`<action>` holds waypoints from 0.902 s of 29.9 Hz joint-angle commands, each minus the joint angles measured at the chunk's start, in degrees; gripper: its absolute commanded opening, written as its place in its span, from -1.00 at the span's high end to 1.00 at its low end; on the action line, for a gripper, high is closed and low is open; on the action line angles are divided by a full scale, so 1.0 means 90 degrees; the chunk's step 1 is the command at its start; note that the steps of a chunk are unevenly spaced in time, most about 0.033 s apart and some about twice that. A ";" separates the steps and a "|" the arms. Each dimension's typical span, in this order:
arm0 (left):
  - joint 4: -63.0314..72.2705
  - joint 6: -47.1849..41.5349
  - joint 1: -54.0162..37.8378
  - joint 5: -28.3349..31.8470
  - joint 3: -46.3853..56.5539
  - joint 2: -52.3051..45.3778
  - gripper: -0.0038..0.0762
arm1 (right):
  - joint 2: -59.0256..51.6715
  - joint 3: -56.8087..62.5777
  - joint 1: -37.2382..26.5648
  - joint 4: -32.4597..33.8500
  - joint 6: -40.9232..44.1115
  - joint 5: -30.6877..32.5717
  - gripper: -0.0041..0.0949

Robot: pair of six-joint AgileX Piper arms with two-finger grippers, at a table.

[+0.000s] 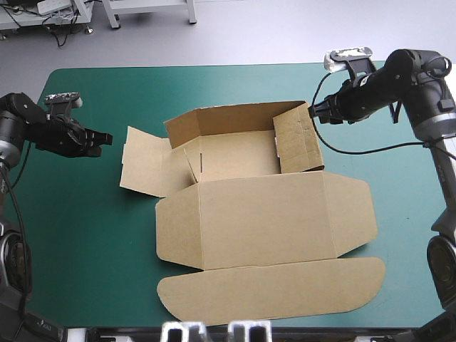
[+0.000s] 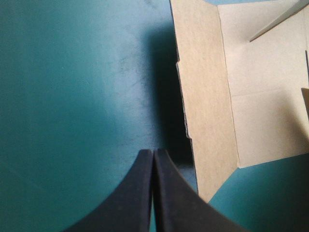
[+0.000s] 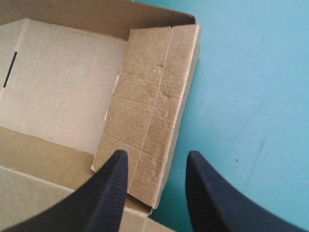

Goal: Fold the box

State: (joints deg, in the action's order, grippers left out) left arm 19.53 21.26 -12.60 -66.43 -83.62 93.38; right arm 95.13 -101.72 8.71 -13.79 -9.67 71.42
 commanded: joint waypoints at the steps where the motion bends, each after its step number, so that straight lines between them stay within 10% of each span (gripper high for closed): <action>1: 0.0126 -0.0080 -0.0019 0.0102 -0.0191 -0.0265 0.93 | -0.0170 0.0273 -0.0027 -0.0127 -0.0101 -0.0116 0.16; 23: 0.0072 -0.0060 -0.0019 0.0220 -0.0191 -0.0265 0.93 | 0.1635 0.0444 -0.0027 -0.1201 -0.0598 -0.0465 0.17; 27: 0.0072 -0.0052 -0.0019 0.0174 -0.0191 -0.0265 0.93 | 0.1794 0.0444 -0.0027 -0.1488 -0.0801 -0.0086 0.49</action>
State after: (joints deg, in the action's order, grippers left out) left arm 18.69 21.26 -12.84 -65.54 -83.62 93.40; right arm 113.30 -96.46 8.55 -22.74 -15.45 67.31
